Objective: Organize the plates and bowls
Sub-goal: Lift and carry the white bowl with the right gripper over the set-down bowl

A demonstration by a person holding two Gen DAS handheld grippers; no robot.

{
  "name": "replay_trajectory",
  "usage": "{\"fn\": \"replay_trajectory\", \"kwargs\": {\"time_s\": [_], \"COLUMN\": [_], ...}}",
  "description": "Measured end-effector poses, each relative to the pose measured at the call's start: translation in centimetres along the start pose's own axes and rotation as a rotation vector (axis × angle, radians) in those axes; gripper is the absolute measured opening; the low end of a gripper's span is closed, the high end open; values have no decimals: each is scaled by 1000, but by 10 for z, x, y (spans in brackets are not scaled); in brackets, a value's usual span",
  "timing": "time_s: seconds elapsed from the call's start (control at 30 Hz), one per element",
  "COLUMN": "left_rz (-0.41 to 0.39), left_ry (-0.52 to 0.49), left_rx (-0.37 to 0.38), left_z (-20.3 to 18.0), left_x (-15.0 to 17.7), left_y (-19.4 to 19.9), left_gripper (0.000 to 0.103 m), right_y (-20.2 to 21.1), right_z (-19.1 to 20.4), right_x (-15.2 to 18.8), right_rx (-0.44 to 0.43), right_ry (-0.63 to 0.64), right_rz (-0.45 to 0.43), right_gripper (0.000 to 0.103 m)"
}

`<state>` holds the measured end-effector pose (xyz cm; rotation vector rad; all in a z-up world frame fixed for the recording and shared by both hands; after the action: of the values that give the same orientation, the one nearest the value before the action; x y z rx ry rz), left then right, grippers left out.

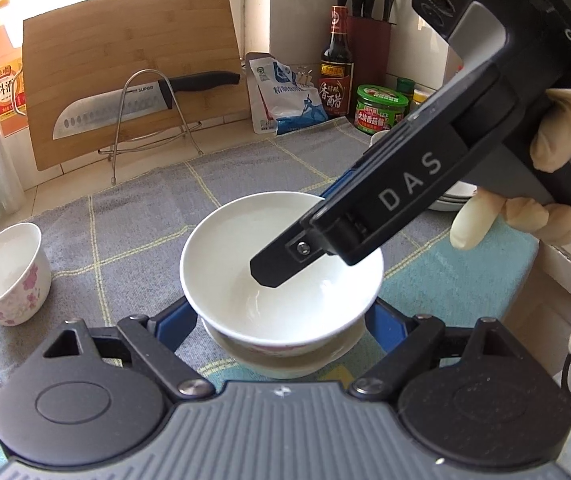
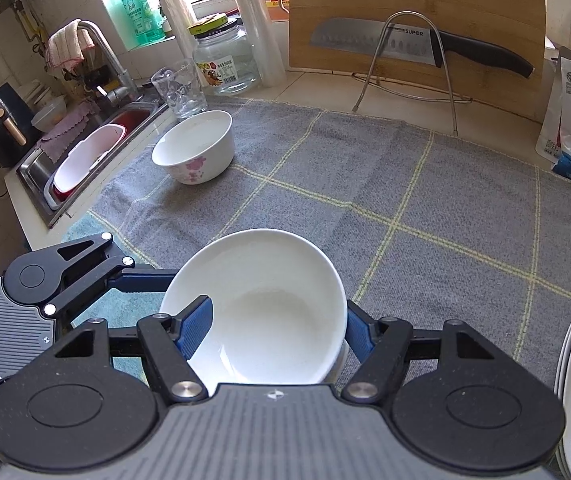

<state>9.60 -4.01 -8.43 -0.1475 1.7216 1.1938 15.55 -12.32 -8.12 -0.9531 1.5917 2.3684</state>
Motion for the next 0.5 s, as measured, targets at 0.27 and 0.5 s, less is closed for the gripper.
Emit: {"fn": "replay_trajectory", "kwargs": {"time_s": [0.27, 0.5], "left_rz": [13, 27], "left_ry": [4, 9], "left_rx": [12, 18], "left_z": [0, 1], "left_x": [1, 3], "left_y": [-3, -6], "left_gripper": [90, 90], "right_y": [-4, -8], "right_z": [-2, -2], "right_x": [1, 2], "right_rx": [5, 3], "right_ry": [-5, -8], "right_rz": [10, 20], "right_gripper": [75, 75]}}
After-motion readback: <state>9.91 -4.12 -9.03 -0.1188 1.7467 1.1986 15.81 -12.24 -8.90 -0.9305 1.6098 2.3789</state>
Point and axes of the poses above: each gripper's, at about its wrist camera, not at the fingertips, and y roughly against the way its jaws point, z to its left, x to its underside, the point moved 7 cm from there along -y, roughly the way its jaws point, and after that the axes turned 1 degree about -z, right-handed, at the moved point
